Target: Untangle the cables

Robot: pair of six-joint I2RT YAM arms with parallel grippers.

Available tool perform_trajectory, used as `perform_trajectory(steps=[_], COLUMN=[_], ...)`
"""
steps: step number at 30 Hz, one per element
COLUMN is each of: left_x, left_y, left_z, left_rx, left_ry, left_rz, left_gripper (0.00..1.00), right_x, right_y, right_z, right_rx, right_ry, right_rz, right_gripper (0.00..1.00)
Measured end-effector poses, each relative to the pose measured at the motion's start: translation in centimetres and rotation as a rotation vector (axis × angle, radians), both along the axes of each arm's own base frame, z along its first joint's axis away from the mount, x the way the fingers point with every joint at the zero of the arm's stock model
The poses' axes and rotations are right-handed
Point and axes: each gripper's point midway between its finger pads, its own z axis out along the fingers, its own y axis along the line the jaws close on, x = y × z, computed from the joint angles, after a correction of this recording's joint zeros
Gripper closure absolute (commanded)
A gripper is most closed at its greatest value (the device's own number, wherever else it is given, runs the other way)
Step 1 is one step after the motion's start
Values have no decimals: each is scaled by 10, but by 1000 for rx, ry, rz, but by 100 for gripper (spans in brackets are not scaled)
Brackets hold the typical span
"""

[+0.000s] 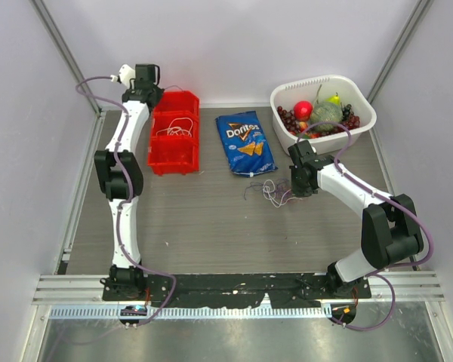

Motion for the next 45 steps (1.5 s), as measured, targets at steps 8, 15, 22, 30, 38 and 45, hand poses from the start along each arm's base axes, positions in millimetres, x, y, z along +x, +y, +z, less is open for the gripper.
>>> perform_trajectory(steps=[8,15,22,30,38,45], left_x=[4,12,-3,-75,-250,-332], left_y=[13,8,8,-27,-163,-201], left_z=[-16,-41,-41,-11,-16,-78], left_rx=[-81,-114,-84,5,53,14], left_ry=[19,55,91,168,172,331], left_rz=[55,24,-2,-185,-807,-1084], left_gripper=[84,40,33,33,33,35], right_x=[0,1,1,-10,-28,-49], right_y=[0,2,9,38,119,155], right_z=[0,0,-5,-28,-31,-26], right_rx=[0,10,40,90,153,184], right_ry=[-1,-3,17,111,150,146], right_rz=[0,3,23,127,444,613], right_gripper=[99,99,99,98,96,87])
